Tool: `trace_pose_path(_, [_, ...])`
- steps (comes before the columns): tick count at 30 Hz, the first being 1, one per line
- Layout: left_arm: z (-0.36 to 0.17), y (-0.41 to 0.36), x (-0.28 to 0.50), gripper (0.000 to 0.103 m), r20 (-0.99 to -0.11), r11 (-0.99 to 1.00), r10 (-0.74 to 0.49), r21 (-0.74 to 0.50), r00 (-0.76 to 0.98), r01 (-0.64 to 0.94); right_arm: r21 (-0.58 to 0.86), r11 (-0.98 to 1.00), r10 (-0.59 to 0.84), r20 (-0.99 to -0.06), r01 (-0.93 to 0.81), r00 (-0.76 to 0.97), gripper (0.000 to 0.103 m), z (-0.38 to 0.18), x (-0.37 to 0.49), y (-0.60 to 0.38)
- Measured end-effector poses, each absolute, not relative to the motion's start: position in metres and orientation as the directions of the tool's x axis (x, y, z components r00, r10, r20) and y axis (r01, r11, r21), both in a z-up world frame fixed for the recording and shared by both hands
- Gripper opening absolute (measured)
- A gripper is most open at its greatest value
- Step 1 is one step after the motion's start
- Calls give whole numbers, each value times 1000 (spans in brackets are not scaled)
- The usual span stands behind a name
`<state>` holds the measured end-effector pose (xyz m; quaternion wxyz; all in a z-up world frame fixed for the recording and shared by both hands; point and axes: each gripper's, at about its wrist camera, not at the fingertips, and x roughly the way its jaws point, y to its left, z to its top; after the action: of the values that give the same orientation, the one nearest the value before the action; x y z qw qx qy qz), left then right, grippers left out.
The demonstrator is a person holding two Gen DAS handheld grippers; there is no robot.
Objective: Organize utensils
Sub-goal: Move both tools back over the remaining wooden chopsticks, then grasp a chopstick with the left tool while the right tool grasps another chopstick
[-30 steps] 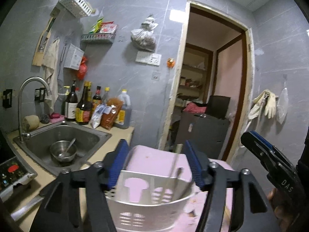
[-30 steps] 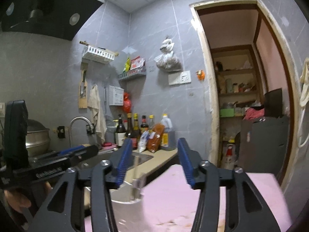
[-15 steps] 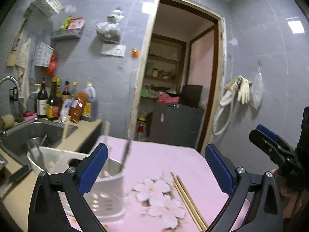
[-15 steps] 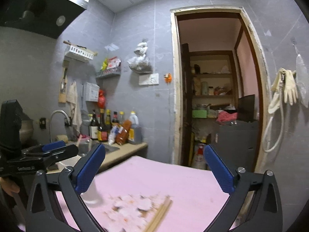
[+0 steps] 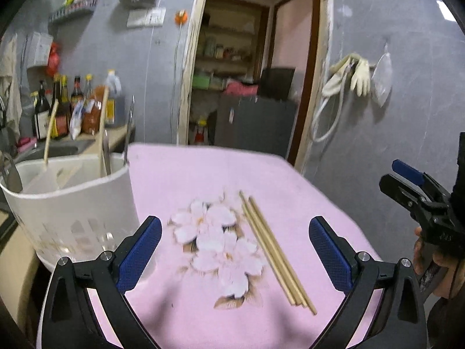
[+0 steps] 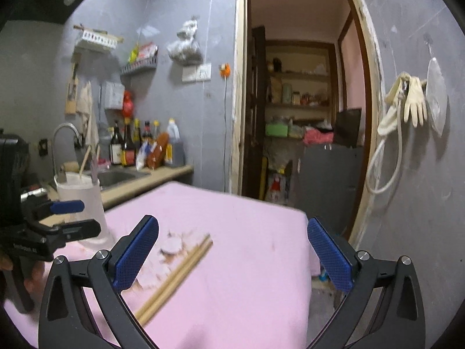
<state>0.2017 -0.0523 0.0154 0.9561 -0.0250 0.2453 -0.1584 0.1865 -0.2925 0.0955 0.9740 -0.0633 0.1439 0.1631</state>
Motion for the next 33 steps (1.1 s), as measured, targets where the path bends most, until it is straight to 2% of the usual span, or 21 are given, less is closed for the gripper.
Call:
trace_pose_path(6, [-4, -52, 225, 99, -597, 963, -266, -135, 757, 232, -96, 927, 284, -453, -363, 845, 103, 70, 200, -284])
trace_pose_path(8, [-11, -53, 233, 99, -644, 967, -250, -135, 723, 215, -113, 922, 259, -533, -371, 806, 103, 59, 208, -277])
trace_pose_path(14, [-23, -52, 245, 99, -701, 978, -199, -103, 685, 180, -129, 893, 241, -673, -432, 700, 103, 33, 222, -258])
trace_pose_path(23, [-39, -49, 261, 99, -763, 985, -167, -97, 625, 145, -169, 843, 217, -760, -510, 612, 103, 11, 227, -231])
trace_pose_path(33, [-38, -42, 263, 99, -773, 976, -210, -133, 599, 171, -262, 832, 117, -779, -489, 617, 103, 3, 240, -226])
